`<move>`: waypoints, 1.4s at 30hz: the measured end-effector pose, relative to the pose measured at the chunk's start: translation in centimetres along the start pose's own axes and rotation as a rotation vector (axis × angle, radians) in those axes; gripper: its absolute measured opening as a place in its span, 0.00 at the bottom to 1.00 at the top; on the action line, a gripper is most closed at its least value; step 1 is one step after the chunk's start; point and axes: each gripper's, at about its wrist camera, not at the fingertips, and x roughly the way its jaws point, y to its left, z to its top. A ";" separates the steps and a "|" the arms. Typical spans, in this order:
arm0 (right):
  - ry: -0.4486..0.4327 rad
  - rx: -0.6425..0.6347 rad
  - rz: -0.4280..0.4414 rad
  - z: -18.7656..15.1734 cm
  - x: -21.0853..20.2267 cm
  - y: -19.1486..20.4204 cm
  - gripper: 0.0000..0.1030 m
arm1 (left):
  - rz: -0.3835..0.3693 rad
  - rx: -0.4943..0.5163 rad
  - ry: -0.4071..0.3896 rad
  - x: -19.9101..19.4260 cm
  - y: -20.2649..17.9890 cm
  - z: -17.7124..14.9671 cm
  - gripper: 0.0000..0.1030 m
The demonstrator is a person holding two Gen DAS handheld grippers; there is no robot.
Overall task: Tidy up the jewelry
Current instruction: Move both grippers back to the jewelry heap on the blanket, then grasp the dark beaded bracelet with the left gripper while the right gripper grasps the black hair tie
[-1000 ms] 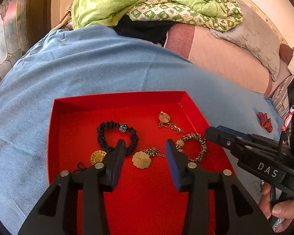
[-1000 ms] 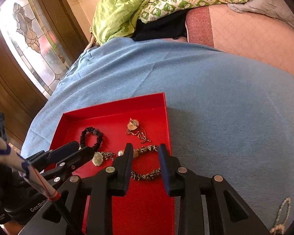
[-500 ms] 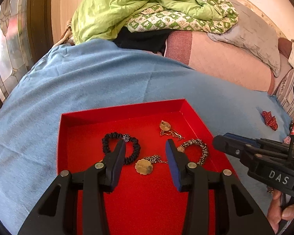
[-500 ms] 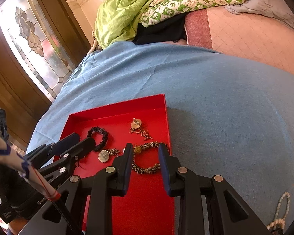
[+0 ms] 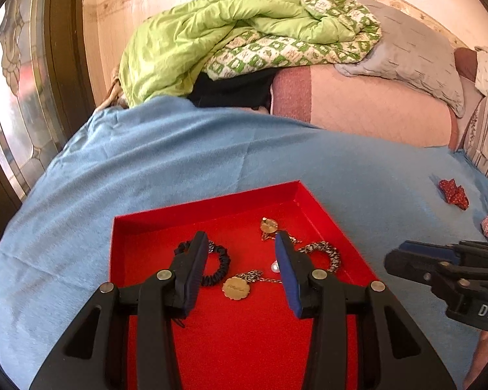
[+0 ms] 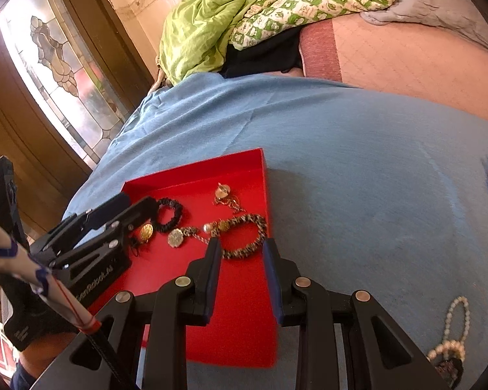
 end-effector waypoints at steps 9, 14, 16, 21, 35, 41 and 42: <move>-0.018 0.016 -0.024 -3.0 -5.2 -4.4 0.28 | -0.042 0.067 -0.056 -2.4 -4.9 -0.6 0.41; -0.073 0.091 -0.096 -5.5 -9.8 -10.8 0.28 | -0.164 0.135 -0.032 -3.4 -9.9 -1.7 0.41; -0.104 0.169 -0.138 -6.5 -11.4 -14.4 0.28 | -0.205 0.163 -0.022 -3.6 -11.7 -2.2 0.41; -0.119 0.347 -0.140 -7.8 -13.7 -20.4 0.28 | -0.375 0.239 0.055 -3.9 -16.9 -4.4 0.41; -0.070 0.312 -0.082 -9.8 -15.0 -22.4 0.28 | -0.512 0.432 0.190 0.0 -25.8 -7.9 0.36; -0.021 0.273 -0.045 -9.9 -13.7 -21.2 0.28 | -0.501 0.428 0.205 0.9 -25.8 -7.9 0.13; -0.015 0.270 -0.039 -9.9 -13.5 -21.0 0.28 | -0.504 0.419 0.199 0.8 -25.7 -7.7 0.11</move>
